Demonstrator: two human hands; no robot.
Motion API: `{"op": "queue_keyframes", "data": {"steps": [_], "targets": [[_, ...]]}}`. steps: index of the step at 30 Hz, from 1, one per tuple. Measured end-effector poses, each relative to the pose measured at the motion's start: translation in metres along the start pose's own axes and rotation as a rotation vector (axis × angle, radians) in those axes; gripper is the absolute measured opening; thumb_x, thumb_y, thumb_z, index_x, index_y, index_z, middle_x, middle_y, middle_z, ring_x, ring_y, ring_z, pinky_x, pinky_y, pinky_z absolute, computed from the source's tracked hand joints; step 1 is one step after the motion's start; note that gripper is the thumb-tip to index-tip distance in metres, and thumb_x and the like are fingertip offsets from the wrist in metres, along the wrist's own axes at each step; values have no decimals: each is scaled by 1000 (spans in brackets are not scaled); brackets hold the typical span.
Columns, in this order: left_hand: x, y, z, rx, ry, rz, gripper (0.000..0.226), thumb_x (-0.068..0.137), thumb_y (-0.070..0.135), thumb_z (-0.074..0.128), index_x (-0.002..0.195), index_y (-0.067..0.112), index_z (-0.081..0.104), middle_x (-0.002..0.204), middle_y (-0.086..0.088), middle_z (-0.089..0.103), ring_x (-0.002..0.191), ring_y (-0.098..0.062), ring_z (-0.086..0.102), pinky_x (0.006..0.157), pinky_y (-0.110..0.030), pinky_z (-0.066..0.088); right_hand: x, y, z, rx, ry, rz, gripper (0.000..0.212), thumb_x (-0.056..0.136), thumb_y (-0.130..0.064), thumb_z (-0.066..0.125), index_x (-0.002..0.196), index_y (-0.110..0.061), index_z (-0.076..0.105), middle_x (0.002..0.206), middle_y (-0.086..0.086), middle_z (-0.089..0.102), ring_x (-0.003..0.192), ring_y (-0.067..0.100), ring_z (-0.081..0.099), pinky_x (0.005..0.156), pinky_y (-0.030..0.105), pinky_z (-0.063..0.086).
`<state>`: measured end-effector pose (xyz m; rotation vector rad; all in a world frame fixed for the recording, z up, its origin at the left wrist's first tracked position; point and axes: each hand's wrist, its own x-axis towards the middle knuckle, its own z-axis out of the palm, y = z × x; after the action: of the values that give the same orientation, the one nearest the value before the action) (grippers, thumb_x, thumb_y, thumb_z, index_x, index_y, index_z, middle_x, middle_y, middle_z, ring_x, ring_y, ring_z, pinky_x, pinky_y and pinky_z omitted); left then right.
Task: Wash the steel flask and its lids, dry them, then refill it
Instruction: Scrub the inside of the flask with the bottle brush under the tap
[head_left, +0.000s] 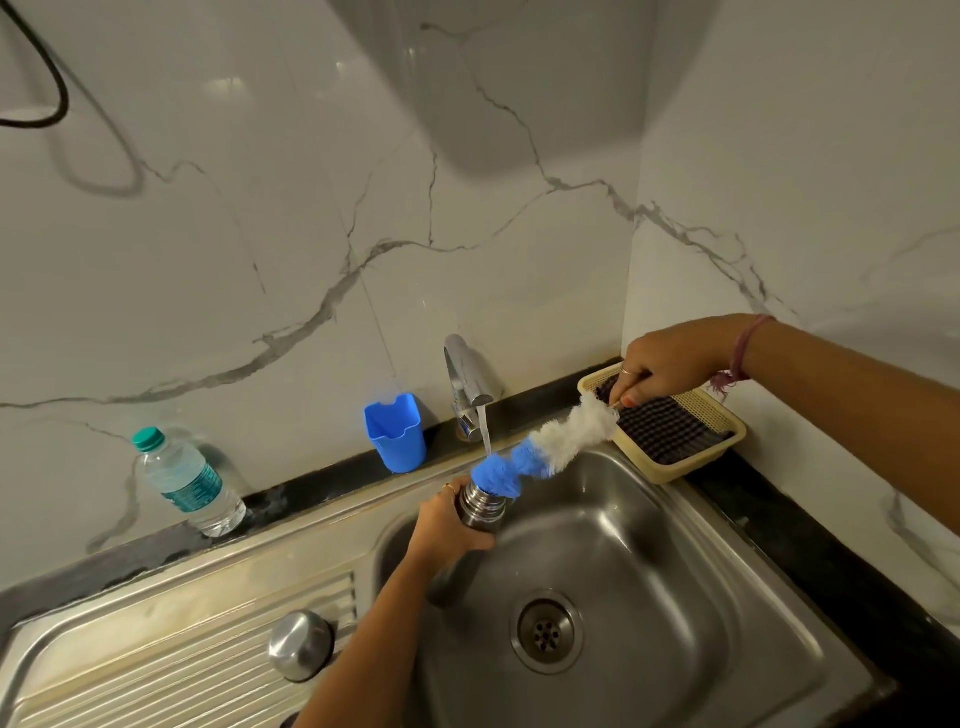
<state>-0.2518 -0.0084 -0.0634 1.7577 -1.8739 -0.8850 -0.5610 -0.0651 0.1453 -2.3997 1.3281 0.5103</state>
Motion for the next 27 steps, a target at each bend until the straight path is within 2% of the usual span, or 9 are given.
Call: {"op": "queue_keyframes", "data": {"steps": [4,7,10,13,16,18,21,23,27], "targets": [[0,2,5,-51,38,-33,83,64,13,88,137,17,48,114,8,60,98,-6,57,69,-6,41,7,3,2,150,-96,21,26,97,-27,49,114,-21,69,99,-5,69,95,19,64,83,25,49],[1,5,5,-22,32,-27,83,63,14,88,136,18,48,110,10,59,95,-5,56,70,-5,39,11,4,5,177,-146,42,21,97,-28,49,101,-30,69,106,4,70,90,22,62,81,26,48],[1,8,4,32,-10,-3,84,65,17,87,138,19,47,116,6,62,99,-5,55,83,-12,40,11,1,6,103,-130,34,26,97,-33,48,114,-26,68,109,-6,69,95,17,62,81,21,47],[2,10,0,87,-47,14,84,65,21,87,139,22,46,120,5,62,100,-6,54,86,-17,41,10,-5,7,-284,9,-11,34,101,-34,39,132,-34,53,107,-15,63,84,5,52,68,16,33],[4,11,-5,123,-67,21,84,65,22,87,139,22,46,120,3,63,99,-6,54,87,-17,42,9,-9,17,-732,233,-84,47,100,-19,30,142,-41,35,87,-8,58,67,10,48,52,21,29],[5,11,-8,148,-76,16,82,67,22,87,139,21,47,121,2,63,99,-6,54,89,-17,43,10,-5,24,-861,335,-172,53,98,-12,30,145,-37,30,89,-2,59,64,13,49,50,26,33],[6,11,-9,155,-79,15,81,67,21,86,139,21,48,121,2,63,101,-7,54,91,-19,42,12,-5,28,-894,449,-258,38,100,-18,34,135,-24,48,77,1,55,56,14,44,47,28,33],[6,18,-7,166,-91,33,78,70,21,85,138,20,47,122,2,63,104,-8,55,91,-18,40,16,-10,35,-930,531,-372,30,88,-15,58,117,-20,62,65,0,49,46,13,41,40,24,28],[9,31,0,179,-119,41,71,70,20,84,133,19,50,121,0,64,103,-8,55,90,-16,39,28,-29,41,-1005,564,-433,47,68,-5,72,110,-25,67,59,0,42,40,14,38,39,20,13]]}}
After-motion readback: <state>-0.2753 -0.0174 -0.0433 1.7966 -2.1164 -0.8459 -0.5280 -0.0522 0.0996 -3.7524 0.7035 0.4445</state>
